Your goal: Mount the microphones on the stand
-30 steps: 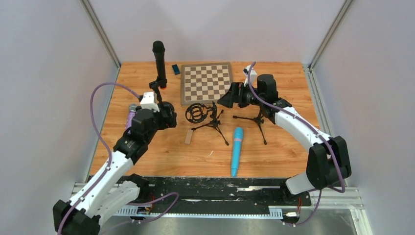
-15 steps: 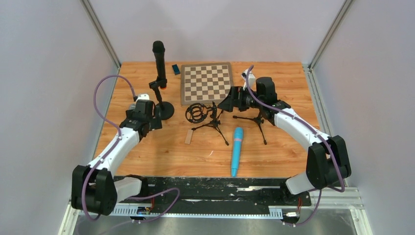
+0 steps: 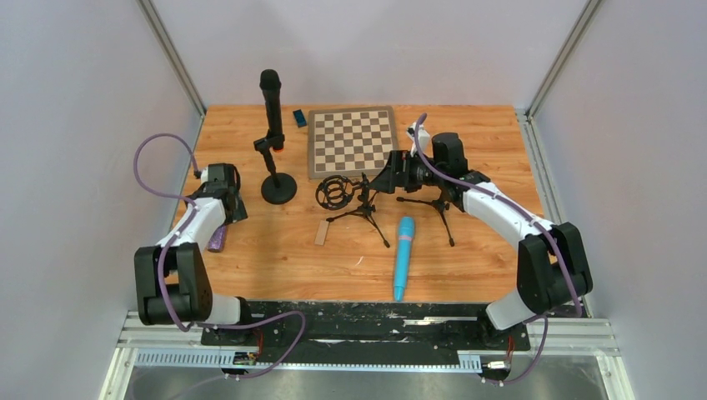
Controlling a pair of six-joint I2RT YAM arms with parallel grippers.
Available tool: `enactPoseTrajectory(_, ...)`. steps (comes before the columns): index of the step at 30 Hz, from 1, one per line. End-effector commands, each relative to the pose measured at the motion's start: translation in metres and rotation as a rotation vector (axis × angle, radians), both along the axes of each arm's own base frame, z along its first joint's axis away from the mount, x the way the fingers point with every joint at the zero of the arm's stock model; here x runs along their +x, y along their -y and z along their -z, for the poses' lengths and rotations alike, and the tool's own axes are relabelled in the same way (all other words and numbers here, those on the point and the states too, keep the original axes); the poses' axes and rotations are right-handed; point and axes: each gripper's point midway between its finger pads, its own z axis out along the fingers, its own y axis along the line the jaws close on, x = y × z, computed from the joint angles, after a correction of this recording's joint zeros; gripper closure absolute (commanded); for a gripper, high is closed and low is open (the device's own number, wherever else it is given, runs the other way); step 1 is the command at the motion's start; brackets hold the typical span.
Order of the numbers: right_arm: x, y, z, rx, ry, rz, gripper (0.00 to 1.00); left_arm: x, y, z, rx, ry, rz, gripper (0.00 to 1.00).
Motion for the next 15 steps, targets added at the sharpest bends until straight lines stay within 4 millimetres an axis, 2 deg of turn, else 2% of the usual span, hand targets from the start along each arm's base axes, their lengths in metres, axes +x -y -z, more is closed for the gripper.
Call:
enactPoseTrajectory(1,0.004,-0.006,-0.01,0.027,0.026,-0.031,0.0,0.013,-0.012,0.002,-0.005,0.002,-0.029,0.0)
enactPoseTrajectory(12,0.003,-0.007,-0.005,0.03,-0.003,-0.038,0.0,0.016,-0.006,0.049,-0.087,-0.138,0.011,0.0)
enactPoseTrajectory(15,0.002,-0.007,-0.004,0.025,-0.004,-0.04,0.0,0.016,-0.002,0.059,-0.113,-0.164,0.024,0.11)
